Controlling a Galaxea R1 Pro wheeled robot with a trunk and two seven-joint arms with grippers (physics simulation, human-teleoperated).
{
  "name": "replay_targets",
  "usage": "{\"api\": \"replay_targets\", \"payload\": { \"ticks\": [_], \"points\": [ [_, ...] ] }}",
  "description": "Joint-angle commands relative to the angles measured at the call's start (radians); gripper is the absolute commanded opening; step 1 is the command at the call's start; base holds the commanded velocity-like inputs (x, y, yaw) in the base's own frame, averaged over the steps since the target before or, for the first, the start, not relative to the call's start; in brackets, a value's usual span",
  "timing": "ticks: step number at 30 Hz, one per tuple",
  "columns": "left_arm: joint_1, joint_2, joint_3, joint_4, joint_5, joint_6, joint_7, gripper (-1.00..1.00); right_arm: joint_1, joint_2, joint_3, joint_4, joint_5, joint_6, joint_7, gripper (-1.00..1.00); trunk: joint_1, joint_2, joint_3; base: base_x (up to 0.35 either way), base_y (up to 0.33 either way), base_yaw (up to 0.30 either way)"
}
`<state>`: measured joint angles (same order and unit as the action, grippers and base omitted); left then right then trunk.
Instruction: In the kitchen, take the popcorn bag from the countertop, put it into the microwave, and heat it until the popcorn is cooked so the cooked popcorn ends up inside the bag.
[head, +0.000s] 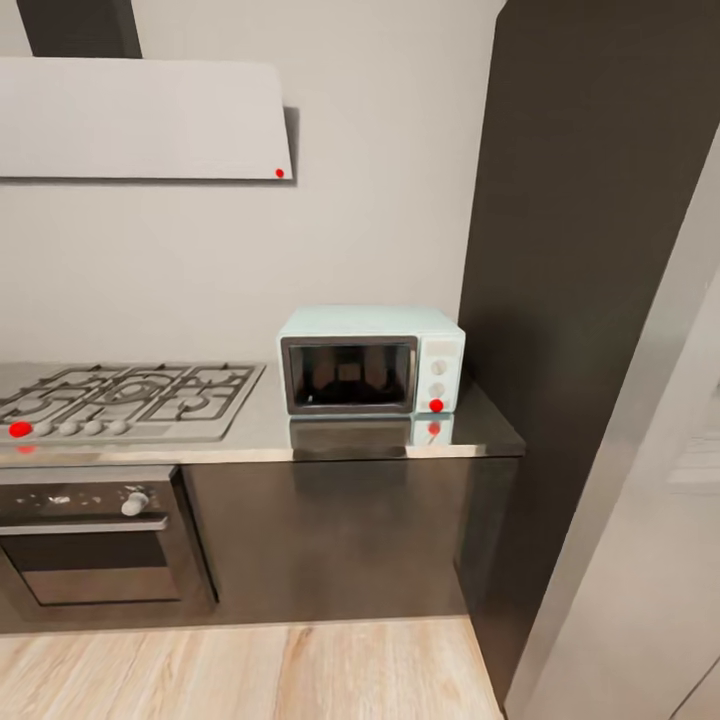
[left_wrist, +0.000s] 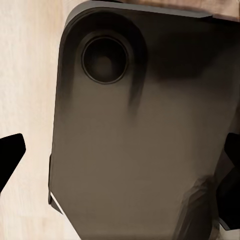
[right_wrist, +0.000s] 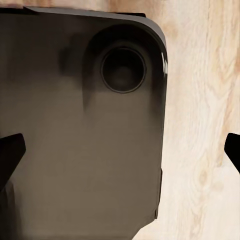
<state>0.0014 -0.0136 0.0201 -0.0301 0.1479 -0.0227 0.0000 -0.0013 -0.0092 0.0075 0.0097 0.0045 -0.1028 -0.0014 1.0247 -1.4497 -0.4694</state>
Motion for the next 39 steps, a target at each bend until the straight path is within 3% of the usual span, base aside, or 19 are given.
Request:
{"api": "replay_targets", "payload": {
  "ticks": [1,9,24,39],
  "points": [
    [0.000,0.000,0.001,-0.001,0.007,-0.002,0.000,1.00,0.000,0.000,0.001,0.001,0.000,-0.004,0.000,1.00,0.000,0.000,-0.001,0.176,0.000,0.000],
    [0.000,0.000,0.001,-0.001,0.007,-0.003,0.000,1.00,0.000,-0.001,0.001,0.001,0.001,-0.003,0.000,1.00,0.000,0.000,-0.001,0.130,0.000,0.000],
    [0.000,0.000,0.001,-0.001,0.007,-0.003,0.000,1.00,0.000,-0.002,0.002,0.001,0.002,-0.005,0.000,1.00,0.000,0.000,-0.001,0.003,0.000,0.121],
    [0.000,-0.002,0.001,-0.001,0.007,-0.003,-0.002,1.00,0.000,-0.003,0.002,0.001,0.005,-0.006,0.000,1.00,0.000,0.000,-0.001,0.000,0.000,0.010]
  ]
}}
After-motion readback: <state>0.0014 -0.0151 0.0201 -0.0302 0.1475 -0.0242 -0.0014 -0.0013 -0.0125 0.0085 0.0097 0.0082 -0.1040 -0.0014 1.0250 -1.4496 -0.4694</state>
